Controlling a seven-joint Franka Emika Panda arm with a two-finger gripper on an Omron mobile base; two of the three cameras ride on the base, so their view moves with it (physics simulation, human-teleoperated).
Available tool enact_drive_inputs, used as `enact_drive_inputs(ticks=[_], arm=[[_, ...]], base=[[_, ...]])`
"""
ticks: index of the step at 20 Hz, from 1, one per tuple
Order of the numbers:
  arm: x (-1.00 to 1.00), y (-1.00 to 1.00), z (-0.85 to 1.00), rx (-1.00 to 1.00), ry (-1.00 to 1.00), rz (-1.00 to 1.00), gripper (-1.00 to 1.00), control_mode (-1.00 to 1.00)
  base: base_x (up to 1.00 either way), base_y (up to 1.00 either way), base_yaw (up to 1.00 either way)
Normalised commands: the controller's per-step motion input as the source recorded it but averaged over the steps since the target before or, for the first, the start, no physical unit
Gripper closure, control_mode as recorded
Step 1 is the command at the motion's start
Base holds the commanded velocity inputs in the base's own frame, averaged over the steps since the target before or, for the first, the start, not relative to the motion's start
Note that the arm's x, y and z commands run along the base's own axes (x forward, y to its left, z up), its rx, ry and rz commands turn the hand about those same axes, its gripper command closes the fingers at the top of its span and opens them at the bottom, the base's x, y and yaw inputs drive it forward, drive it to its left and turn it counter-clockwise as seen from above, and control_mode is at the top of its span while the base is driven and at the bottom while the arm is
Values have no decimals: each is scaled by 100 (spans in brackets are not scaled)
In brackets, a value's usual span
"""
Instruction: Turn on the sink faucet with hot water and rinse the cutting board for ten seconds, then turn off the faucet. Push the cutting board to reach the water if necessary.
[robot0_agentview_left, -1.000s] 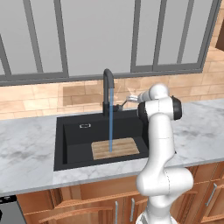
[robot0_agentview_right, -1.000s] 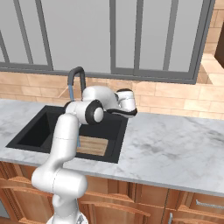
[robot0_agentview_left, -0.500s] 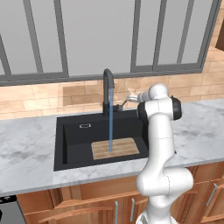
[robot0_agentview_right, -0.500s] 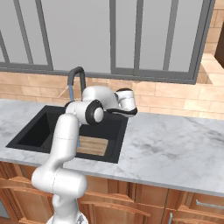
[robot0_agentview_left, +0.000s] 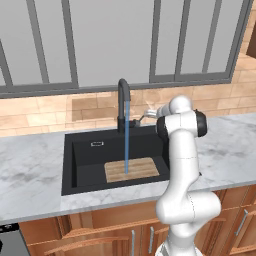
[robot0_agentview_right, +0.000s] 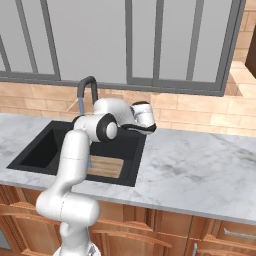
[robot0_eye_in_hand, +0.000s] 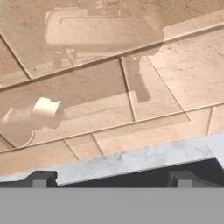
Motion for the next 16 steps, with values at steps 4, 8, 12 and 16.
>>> enact_drive_inputs(ticks=[4, 8, 12, 16], arm=[[0, 21, -9, 0, 3, 0, -100, -100], [0, 26, -3, 0, 2, 0, -100, -100], [1, 26, 0, 0, 0, 0, -100, -100], [7, 26, 0, 0, 0, 0, -100, -100]], base=[[0, 0, 0], [0, 0, 0], [0, 0, 0], [0, 0, 0]])
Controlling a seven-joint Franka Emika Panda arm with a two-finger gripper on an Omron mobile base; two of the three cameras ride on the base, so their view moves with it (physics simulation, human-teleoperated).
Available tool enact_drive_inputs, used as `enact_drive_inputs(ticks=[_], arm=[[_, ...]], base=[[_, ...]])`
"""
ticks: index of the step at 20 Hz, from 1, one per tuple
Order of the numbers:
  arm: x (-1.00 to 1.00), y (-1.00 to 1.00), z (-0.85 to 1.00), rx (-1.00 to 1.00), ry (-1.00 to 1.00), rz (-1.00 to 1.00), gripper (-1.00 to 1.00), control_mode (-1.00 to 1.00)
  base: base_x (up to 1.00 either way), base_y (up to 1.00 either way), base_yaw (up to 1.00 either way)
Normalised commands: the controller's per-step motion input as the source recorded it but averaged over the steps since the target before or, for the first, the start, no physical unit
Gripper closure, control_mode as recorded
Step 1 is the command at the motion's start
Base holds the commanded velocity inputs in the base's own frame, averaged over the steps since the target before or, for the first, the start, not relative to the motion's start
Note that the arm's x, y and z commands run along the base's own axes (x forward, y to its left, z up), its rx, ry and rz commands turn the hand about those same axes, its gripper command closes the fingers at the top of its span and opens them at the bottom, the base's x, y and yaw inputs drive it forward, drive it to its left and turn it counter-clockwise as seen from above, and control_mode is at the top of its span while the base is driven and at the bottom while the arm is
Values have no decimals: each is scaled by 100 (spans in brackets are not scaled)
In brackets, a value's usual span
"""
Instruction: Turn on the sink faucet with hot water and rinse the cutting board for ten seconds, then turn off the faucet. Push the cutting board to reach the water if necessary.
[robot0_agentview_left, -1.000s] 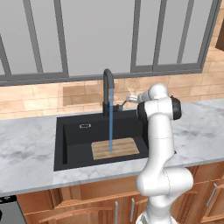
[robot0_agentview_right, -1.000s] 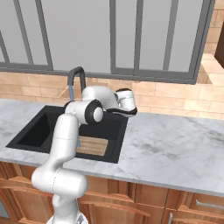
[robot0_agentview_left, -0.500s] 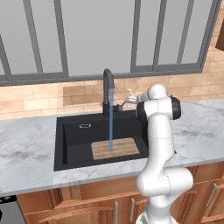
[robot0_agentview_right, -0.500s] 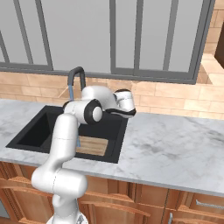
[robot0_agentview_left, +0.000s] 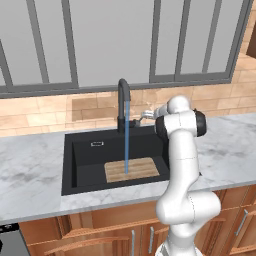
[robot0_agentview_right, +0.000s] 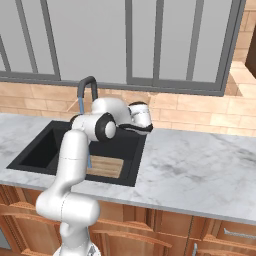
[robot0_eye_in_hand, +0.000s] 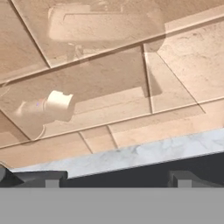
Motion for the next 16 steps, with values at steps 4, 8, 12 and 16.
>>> enact_drive_inputs(ticks=[4, 8, 12, 16], arm=[[14, 6, 0, 0, 0, 0, -100, -100], [12, 0, 0, 0, 0, 2, -100, -100], [16, 0, 0, 0, 0, 6, -100, -100], [14, 1, 0, 0, 0, 10, -100, -100]], base=[[0, 0, 0], [0, 0, 0], [0, 0, 0], [0, 0, 0]])
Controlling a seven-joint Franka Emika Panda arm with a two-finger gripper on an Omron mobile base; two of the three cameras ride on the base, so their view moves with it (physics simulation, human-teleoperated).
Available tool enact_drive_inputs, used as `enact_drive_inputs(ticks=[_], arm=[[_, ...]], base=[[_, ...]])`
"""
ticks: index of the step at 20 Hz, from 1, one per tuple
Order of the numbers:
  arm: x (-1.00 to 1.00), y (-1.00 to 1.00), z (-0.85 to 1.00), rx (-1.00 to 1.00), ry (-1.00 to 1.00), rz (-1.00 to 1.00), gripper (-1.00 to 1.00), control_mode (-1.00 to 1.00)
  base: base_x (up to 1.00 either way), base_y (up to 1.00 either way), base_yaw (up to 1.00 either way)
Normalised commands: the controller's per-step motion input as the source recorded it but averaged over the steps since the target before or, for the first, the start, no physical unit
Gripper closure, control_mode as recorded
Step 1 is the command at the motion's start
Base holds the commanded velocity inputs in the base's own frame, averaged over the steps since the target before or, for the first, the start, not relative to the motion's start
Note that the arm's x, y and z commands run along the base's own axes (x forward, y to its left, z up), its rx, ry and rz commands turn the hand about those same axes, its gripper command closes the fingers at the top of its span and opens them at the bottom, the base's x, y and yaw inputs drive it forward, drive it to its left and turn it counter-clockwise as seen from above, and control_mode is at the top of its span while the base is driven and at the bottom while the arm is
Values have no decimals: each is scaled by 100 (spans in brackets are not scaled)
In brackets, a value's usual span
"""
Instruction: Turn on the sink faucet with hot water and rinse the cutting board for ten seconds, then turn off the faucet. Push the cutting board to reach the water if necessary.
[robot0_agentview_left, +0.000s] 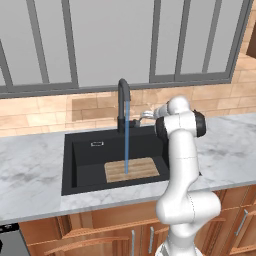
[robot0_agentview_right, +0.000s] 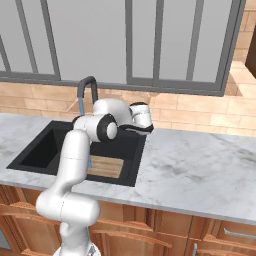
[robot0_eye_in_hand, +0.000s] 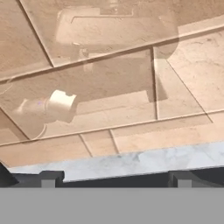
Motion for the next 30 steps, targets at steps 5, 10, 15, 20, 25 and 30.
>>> enact_drive_inputs(ticks=[5, 10, 15, 20, 25, 30], arm=[[12, 0, 0, 0, 0, 15, -100, -100], [15, 0, 0, 0, 0, 17, -100, -100], [21, 0, 0, 0, 0, 13, -100, -100], [16, 0, 4, 0, 0, 7, -100, -100], [8, 0, 17, 0, 0, 0, -100, -100], [2, 0, 24, 1, 0, 0, -100, -100]], base=[[0, 0, 0], [0, 0, 0], [0, 0, 0], [0, 0, 0], [0, 0, 0], [0, 0, 0]])
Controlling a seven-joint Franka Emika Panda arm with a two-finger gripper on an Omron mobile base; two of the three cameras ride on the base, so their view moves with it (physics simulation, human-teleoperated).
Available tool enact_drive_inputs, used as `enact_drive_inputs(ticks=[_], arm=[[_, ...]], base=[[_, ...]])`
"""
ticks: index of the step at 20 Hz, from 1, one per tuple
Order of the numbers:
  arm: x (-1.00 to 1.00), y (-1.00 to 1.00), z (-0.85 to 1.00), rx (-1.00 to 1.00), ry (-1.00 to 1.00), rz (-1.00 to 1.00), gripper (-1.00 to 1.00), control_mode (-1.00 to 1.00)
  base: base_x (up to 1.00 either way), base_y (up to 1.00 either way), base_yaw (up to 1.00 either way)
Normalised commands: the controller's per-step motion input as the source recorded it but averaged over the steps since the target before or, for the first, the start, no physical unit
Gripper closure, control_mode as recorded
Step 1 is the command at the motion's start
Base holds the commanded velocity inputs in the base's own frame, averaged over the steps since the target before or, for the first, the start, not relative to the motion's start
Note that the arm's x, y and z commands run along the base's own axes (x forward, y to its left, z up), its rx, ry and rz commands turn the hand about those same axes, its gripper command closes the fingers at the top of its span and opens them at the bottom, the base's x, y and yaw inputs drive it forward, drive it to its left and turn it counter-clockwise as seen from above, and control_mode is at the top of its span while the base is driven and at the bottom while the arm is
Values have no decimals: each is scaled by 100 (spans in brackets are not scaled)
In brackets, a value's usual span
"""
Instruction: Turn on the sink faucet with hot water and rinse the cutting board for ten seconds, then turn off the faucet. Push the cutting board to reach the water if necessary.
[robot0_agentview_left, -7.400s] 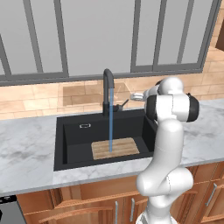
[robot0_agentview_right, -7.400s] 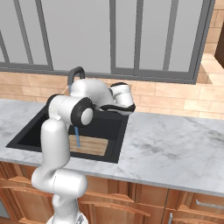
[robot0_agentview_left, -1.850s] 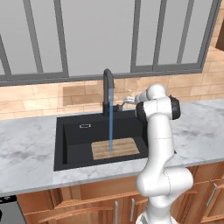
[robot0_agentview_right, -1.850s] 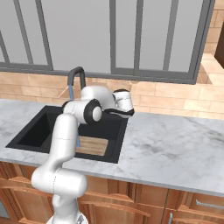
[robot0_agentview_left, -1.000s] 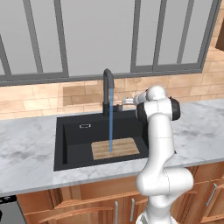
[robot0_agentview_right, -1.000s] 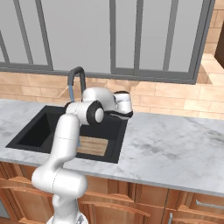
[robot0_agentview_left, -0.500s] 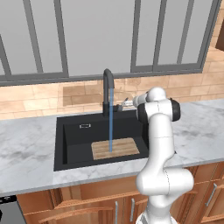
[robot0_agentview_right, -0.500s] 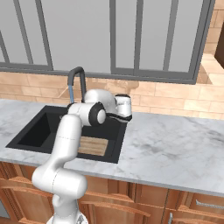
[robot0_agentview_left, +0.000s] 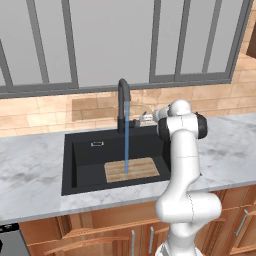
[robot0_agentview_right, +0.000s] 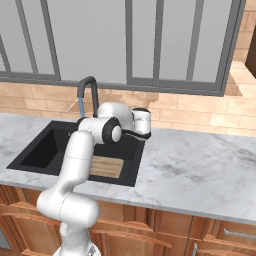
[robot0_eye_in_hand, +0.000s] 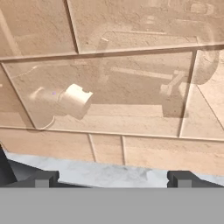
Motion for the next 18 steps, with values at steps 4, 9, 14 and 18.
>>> enact_drive_inputs(ticks=[4, 9, 14, 18], arm=[[4, 0, 26, 1, 0, 1, -100, -100], [12, 0, 23, 2, 0, 3, -100, -100], [23, 3, 27, 3, 0, 5, -100, -100], [11, 5, 34, 4, 0, 5, -100, -100]], base=[[0, 0, 0], [0, 0, 0], [0, 0, 0], [0, 0, 0]])
